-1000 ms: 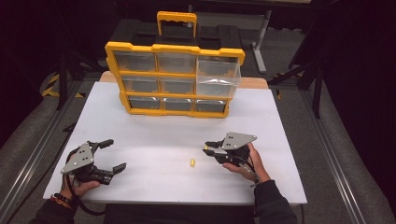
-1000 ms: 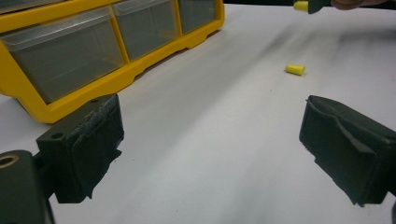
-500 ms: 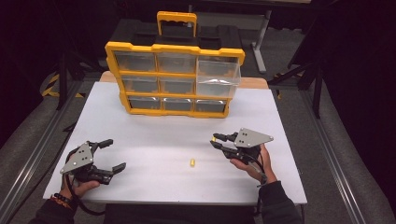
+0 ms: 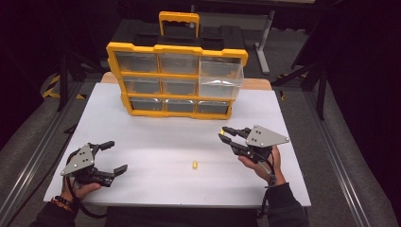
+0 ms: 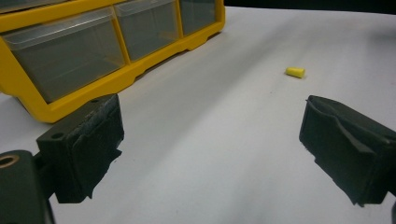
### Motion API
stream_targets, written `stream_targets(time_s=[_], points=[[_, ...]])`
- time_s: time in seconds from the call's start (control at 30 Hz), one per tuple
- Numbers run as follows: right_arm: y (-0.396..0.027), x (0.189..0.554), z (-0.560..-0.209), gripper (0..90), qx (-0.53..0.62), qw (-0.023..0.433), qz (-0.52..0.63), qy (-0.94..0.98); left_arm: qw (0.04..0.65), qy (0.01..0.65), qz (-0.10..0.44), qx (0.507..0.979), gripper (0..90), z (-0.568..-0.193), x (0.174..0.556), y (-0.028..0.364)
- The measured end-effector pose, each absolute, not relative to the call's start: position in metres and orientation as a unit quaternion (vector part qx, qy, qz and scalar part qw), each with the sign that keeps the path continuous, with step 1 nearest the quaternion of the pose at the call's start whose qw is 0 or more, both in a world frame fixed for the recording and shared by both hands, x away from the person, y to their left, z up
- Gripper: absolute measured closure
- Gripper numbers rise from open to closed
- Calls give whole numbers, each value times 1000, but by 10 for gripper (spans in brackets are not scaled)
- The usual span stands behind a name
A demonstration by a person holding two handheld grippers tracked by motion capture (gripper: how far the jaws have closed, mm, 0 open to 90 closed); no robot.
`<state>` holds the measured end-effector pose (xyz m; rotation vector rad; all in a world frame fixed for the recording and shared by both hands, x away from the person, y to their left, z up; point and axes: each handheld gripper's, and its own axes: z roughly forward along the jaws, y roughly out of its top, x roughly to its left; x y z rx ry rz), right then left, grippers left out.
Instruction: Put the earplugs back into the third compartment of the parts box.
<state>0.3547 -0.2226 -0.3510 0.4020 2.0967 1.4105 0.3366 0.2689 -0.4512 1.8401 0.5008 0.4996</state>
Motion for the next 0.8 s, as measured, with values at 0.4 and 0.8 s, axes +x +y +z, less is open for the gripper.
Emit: stream_targets(time_s=[0.4, 0.8], points=[[-227, 356, -293, 719, 148, 339, 543, 754, 552, 212, 209, 779, 75, -452, 337, 268], [-227, 370, -243, 715, 162, 365, 560, 726, 554, 211, 208, 778, 75, -452, 338, 268]])
